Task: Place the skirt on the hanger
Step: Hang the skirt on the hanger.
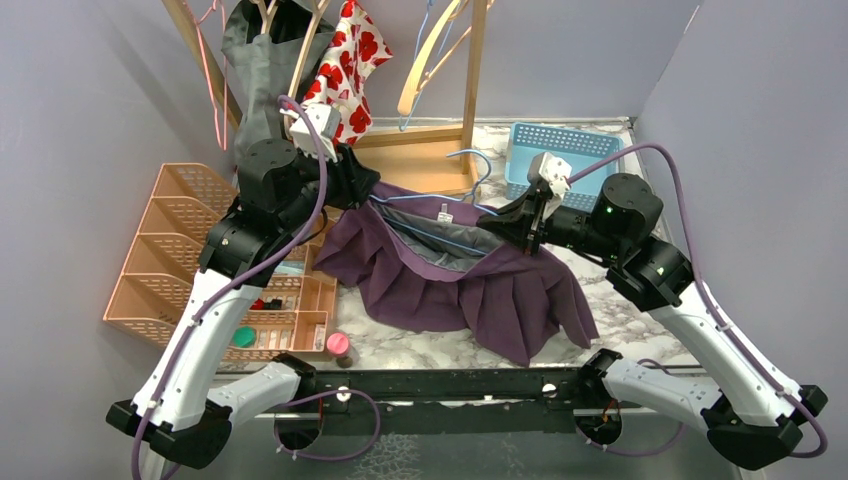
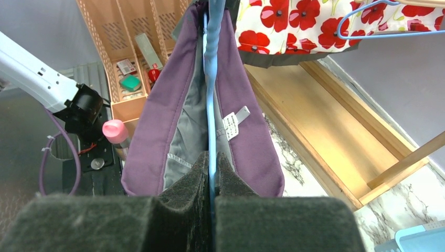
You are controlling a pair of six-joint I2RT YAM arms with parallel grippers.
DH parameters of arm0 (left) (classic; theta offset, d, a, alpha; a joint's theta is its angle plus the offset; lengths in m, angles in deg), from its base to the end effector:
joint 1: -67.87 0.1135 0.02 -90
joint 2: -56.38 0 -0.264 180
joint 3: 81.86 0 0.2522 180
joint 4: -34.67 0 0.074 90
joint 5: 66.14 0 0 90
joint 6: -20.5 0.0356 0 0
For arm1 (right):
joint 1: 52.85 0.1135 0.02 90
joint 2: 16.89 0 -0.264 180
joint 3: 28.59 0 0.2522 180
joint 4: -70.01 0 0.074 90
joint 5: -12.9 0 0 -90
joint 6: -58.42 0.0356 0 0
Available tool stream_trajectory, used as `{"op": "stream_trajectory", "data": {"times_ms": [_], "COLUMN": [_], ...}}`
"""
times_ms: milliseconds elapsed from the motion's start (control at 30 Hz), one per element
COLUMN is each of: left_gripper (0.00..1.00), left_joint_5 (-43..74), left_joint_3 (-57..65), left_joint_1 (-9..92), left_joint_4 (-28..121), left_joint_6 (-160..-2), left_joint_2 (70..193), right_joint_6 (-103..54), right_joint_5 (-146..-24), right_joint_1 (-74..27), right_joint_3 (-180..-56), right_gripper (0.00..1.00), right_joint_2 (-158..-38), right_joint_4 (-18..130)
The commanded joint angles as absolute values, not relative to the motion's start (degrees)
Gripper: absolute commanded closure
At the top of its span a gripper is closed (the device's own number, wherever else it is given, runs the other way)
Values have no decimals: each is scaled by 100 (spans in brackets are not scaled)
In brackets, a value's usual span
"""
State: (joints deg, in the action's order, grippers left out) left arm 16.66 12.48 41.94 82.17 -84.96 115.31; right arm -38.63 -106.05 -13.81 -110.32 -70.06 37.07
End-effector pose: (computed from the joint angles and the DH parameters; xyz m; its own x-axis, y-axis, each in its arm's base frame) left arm 0.1745 -0.0898 0.4629 -0.3266 -0.1353 -0.9354 0.4741 0.8327 -0.2860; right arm 0.1352 0.1319 0.4374 0.0548 -0.0938 -0.9941 -0.9263 0.3669 -0.0857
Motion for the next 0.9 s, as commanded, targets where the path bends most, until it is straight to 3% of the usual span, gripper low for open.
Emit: {"op": "stream_trajectory", "data": {"times_ms": [0, 167, 533, 867], "left_gripper": [72, 100, 100, 100], "left_joint_5": [1665, 1627, 393, -29], "left_joint_3": [1413, 1488, 1830, 1518], "left_joint_1": [4212, 4207, 4212, 4211], "left_joint_4": [8322, 8317, 7911, 7513], "left_joint_6": [-8471, -8453, -8758, -8927], "left_joint_2": [11467, 11502, 11635, 11631], "right_joint_6": [-3798, -3785, -3740, -3580], "right_joint_5": [-10482, -10470, -10487, -10322], "right_joint_1": [-1339, -1339, -1344, -1339], "right_joint_3": [-11222, -11229, -11348, -11323], "right_gripper": [99, 99, 99, 99], "right_joint_2": [-6962, -6978, -7220, -7404], "right_joint_4": [4260, 4279, 4407, 4988]}}
